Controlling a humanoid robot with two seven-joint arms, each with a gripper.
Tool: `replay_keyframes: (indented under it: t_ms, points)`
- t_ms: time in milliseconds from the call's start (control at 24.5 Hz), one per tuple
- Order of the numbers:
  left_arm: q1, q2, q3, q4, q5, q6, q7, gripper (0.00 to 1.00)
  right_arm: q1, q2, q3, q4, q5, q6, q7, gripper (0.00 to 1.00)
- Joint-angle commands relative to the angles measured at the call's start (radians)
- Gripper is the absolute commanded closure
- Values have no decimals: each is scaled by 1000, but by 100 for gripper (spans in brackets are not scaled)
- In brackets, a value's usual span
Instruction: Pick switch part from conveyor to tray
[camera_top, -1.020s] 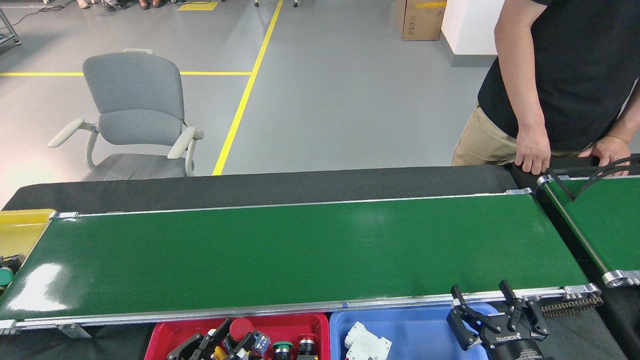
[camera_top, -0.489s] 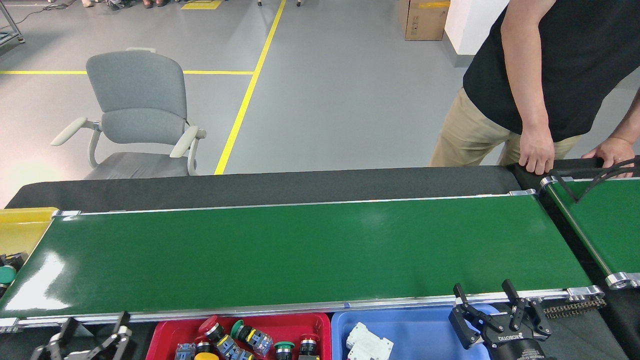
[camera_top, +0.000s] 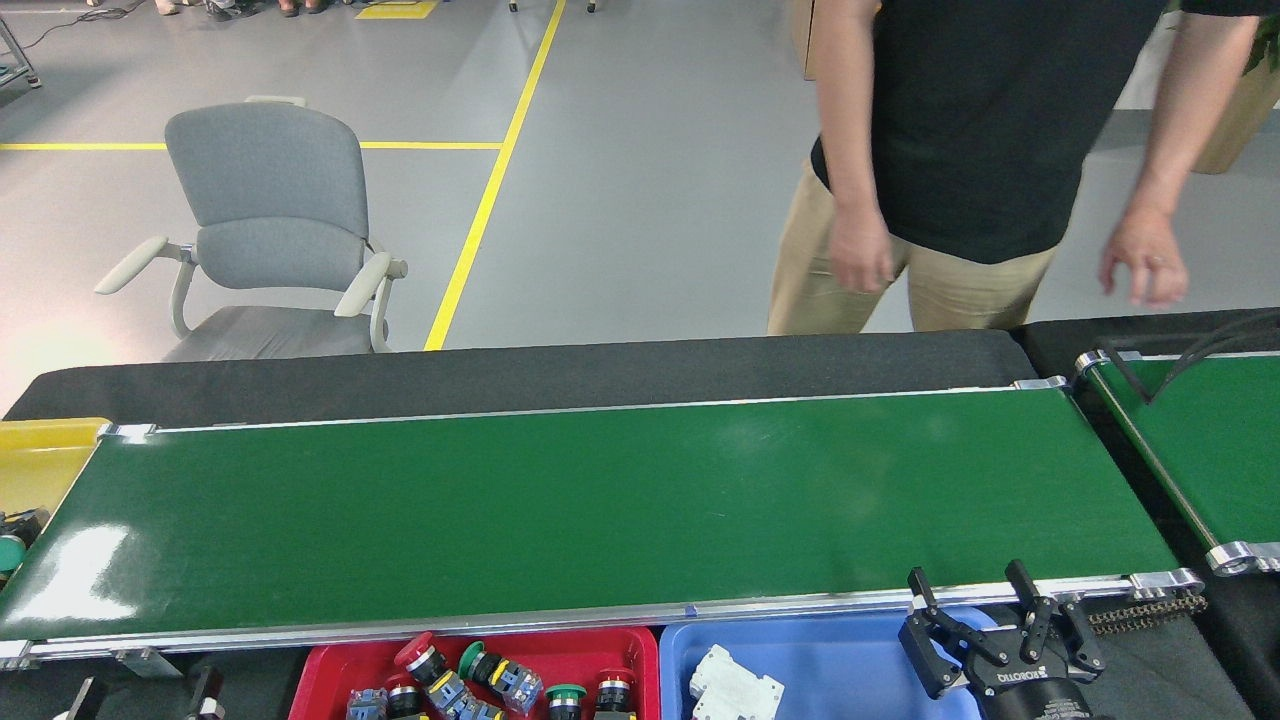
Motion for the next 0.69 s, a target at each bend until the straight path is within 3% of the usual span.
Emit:
replay_keyframes:
  t_ms: [0,122,326,653]
  points:
    - [4,9,2,-15,1,-10,3,0,8,-5,-4,-16,-4,1,-9,1]
    - [-4,8,0,-15,-2,-5,6,0,28,-18,-19,-16,-2,1,-11,1]
    - [-13,20,12,-15,-4,-4,6,0,51,-85,-27,-16,-4,-2,-55,1]
    - [-25,94,2,-4,1,-11,11,0,54,-85,-71,-16,-5,-3,-74,1]
